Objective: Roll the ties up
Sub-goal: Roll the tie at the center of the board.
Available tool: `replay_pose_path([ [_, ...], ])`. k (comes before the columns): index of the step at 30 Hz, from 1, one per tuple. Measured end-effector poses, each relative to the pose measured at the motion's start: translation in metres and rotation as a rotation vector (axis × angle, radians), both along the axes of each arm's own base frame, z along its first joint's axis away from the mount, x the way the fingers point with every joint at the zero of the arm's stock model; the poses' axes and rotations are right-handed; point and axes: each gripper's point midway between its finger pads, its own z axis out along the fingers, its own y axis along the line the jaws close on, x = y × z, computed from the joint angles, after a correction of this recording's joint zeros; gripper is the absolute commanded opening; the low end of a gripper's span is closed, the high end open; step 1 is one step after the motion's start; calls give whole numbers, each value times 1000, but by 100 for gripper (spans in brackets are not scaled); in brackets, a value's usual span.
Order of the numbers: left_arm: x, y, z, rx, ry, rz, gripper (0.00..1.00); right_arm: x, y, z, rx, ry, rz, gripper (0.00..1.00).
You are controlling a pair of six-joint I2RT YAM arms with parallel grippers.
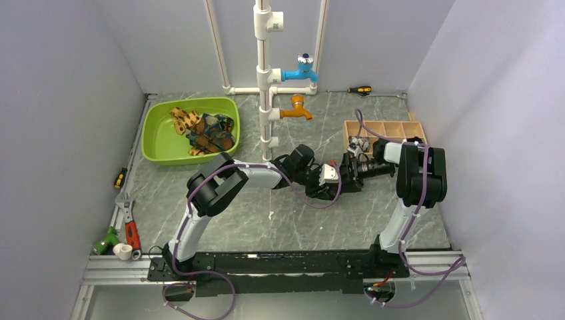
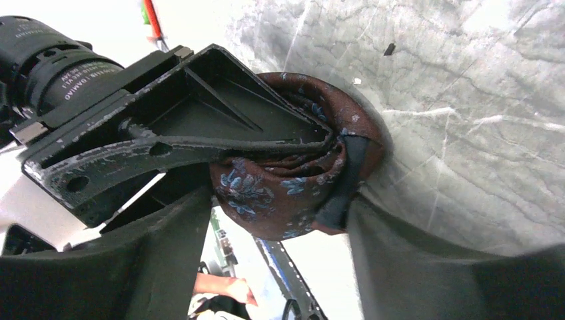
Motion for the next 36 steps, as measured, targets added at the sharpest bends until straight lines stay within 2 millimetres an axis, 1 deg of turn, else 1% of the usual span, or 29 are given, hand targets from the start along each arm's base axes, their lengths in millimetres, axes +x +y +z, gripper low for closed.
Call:
replay_pose_path([
  [2, 0, 0, 0, 0, 0, 0, 4, -1, 0, -1, -1, 5, -2, 48],
  [3, 0, 0, 0, 0, 0, 0, 4, -1, 0, -1, -4, 7, -2, 42],
  [4, 0, 0, 0, 0, 0, 0, 4, -1, 0, -2, -7, 11, -5, 42],
  [5, 0, 0, 0, 0, 1, -1, 4, -1, 0, -1, -5, 17, -8, 47],
  [6, 0, 0, 0, 1, 1, -1, 4, -1, 0, -1, -3, 20, -9, 62],
  [7, 0, 0, 0, 1, 2, 0, 4, -1, 1, -1, -2, 24, -10, 73],
  [8, 0, 0, 0, 1, 3, -1, 4, -2, 1, 0, -2, 30, -12, 77],
  [9, 0, 1, 0, 1, 3, 0, 5, -2, 1, -1, -2, 29, -10, 78],
  [10, 0, 1, 0, 1, 3, 0, 5, -3, 1, -1, -3, 32, -8, 74],
  [12, 0, 1, 0, 1, 3, -1, 5, -4, 3, -1, -5, 33, 2, 59],
  [15, 0, 1, 0, 2, 4, -1, 5, -8, 7, -3, -12, 35, 26, 39],
  [17, 0, 1, -1, 3, 4, -1, 5, -7, 7, -3, -10, 37, 30, 19],
  [18, 0, 1, -1, 4, 5, 0, 7, -7, 7, -3, -10, 39, 31, 5],
  [19, 0, 1, -1, 5, 6, 0, 13, -6, 6, -2, -10, 40, 32, 0],
  [21, 0, 2, -1, 6, 8, 1, 31, -4, 6, -1, -15, 47, 32, 0],
  [23, 1, 3, -1, 4, 10, 0, 43, -4, 5, -1, -22, 51, 34, 0],
  [25, 1, 3, 0, -3, 9, 2, 59, -4, 5, 0, -27, 54, 38, 0],
  [26, 1, 4, 1, -11, 5, 3, 71, -4, 6, 0, -28, 54, 40, 0],
  [27, 1, 5, 2, -18, 0, 6, 79, -4, 6, 0, -30, 55, 42, 0],
  [28, -1, 9, 1, -20, 5, 9, 91, -4, 7, 1, -31, 55, 45, 0],
  [29, -4, 14, -1, -20, 19, 12, 97, -4, 7, 1, -35, 53, 48, 0],
  [30, -5, 16, 0, -25, 18, 10, 99, -3, 7, 1, -38, 51, 51, 0],
  [33, -8, 20, 1, -43, 16, 14, 99, -3, 7, 2, -42, 47, 58, 0],
  [36, -6, 20, 3, -54, 7, 25, 99, -3, 7, 3, -47, 42, 68, 0],
])
